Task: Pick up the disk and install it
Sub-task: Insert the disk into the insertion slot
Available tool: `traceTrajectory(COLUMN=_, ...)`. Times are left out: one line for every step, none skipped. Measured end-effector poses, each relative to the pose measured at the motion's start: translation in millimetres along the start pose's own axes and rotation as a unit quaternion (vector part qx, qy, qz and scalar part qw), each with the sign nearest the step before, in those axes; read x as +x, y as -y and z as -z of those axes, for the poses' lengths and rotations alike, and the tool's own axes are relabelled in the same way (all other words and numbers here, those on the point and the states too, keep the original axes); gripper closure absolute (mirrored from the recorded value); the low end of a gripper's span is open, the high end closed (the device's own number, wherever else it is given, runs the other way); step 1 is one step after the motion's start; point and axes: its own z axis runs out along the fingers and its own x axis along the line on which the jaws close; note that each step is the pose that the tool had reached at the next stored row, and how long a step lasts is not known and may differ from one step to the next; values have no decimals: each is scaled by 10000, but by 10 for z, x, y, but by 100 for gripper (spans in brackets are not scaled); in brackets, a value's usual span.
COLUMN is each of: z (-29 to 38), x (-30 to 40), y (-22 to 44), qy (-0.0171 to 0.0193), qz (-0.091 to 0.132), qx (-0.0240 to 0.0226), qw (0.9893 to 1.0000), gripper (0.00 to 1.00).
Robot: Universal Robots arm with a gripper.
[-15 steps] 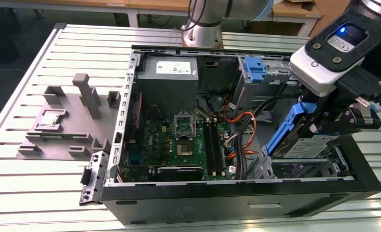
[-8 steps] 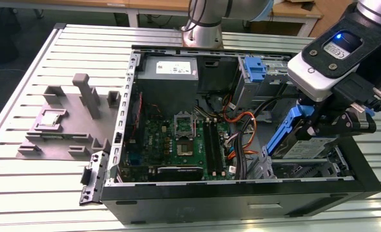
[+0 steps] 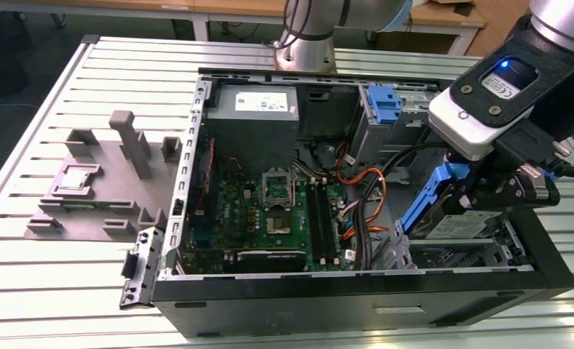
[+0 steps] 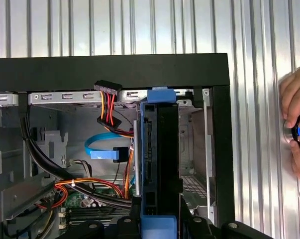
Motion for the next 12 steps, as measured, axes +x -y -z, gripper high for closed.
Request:
traceTrajectory(z=-9, x=-1, y=0, qy=0, qz=0, qx=0, qw=10000, gripper=63)
traceTrajectory(z=-17, x=-1, y=0, qy=0, qz=0, qx=0, qw=10000, gripper=63)
traceTrajectory(z=-24, x=-2, y=0, qy=1, qz=0, qx=0, qw=10000, gripper=63)
traceTrajectory(z=-31, x=-2, y=0, qy=1, qz=0, qx=0, qw=10000, gripper=63)
traceTrajectory(z=-39, x=-3, y=0, qy=0, qz=0, qx=0, qw=10000, gripper=63)
traceTrajectory(z=-46, x=-3, y=0, qy=0, qz=0, qx=0, qw=10000, gripper=63)
traceTrajectory(z=-54, x=-4, y=0, qy=1, qz=0, qx=0, qw=10000, gripper=63)
traceTrajectory(z=-62, x=-4, y=0, qy=0, qz=0, qx=0, qw=10000, gripper=63)
traceTrajectory(z=-70, x=-5, y=0, qy=0, qz=0, qx=0, qw=10000, gripper=63)
traceTrajectory(z=-79, x=-6, y=0, qy=0, qz=0, qx=0, qw=10000, gripper=63)
traceTrajectory(z=-86, x=-6, y=1, qy=0, qz=0, qx=0, qw=10000, gripper=63)
traceTrajectory(z=-94, x=-7, y=0, qy=0, qz=0, qx=0, qw=10000, gripper=63)
